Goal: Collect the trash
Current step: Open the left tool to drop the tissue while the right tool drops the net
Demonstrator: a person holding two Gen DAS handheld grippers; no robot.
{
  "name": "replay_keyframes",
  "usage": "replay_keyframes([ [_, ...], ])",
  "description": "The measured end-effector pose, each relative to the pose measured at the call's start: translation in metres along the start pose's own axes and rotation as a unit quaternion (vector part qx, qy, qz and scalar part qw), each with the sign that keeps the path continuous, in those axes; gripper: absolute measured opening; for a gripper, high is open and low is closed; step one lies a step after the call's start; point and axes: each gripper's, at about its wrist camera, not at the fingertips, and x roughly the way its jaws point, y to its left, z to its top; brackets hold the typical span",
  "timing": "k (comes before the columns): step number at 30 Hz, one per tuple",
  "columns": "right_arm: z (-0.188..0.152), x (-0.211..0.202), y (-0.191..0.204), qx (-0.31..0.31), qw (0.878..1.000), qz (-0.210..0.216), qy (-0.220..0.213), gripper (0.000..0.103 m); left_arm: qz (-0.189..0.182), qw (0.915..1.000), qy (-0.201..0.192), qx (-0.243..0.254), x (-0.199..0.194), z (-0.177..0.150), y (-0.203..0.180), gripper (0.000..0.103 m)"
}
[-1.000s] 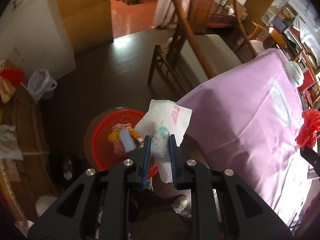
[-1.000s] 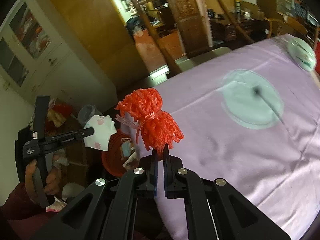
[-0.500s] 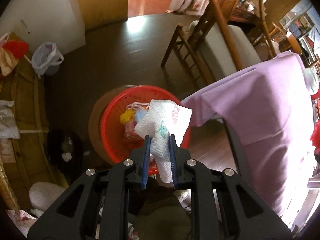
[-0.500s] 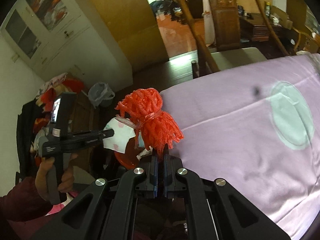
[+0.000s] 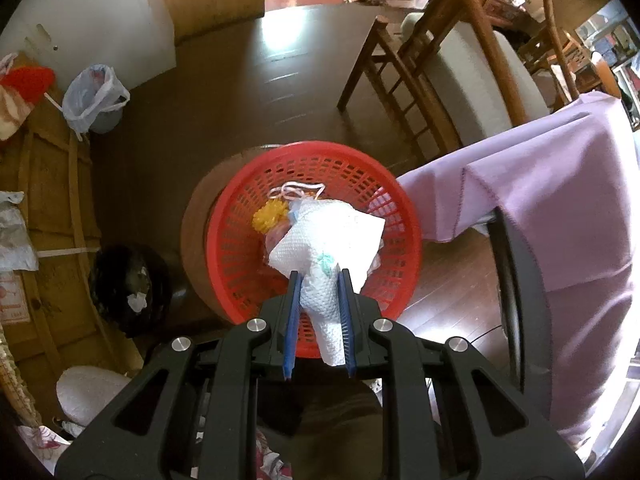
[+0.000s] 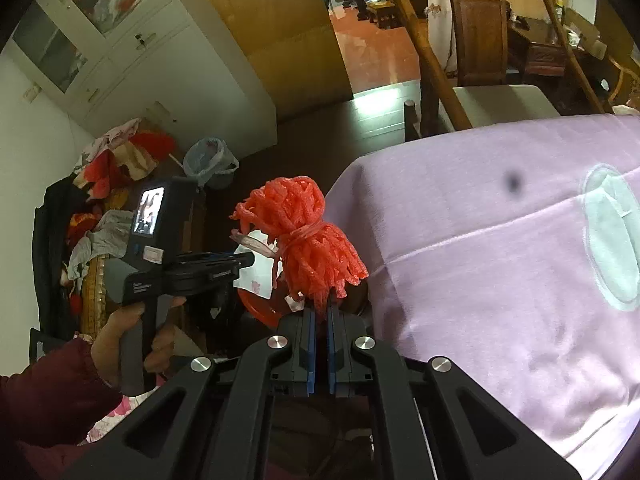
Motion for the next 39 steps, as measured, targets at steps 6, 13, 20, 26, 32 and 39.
replay_keyframes([
  [6, -0.002, 0.004, 0.003, -0.004, 1.0, 0.0, 0.009, 0.005, 0.008, 0.9998, 0.016, -0.001, 0.019, 0.0, 0.005, 0.02],
  [13, -0.003, 0.001, 0.002, -0.003, 1.0, 0.001, 0.005, 0.005, 0.012, 0.9995, 0.026, -0.014, 0.025, 0.003, 0.01, 0.049],
  [20, -0.003, -0.01, -0.001, -0.003, 1.0, 0.01, -0.011, 0.005, 0.022, 0.9989, 0.001, -0.042, -0.003, 0.006, 0.02, 0.07],
  [26, -0.006, -0.012, 0.001, -0.007, 1.0, 0.026, -0.014, 0.005, 0.027, 0.9971, -0.017, -0.069, -0.029, -0.002, 0.036, 0.073],
  [32, -0.001, 0.022, 0.019, -0.03, 0.998, 0.052, 0.022, 0.005, 0.034, 0.9938, -0.025, -0.103, -0.048, -0.026, 0.056, 0.077],
  [39, 0.027, 0.092, 0.061, -0.094, 0.993, 0.056, 0.055, 0.009, 0.046, 0.9916, -0.023, -0.119, -0.063, -0.058, 0.072, 0.078],
])
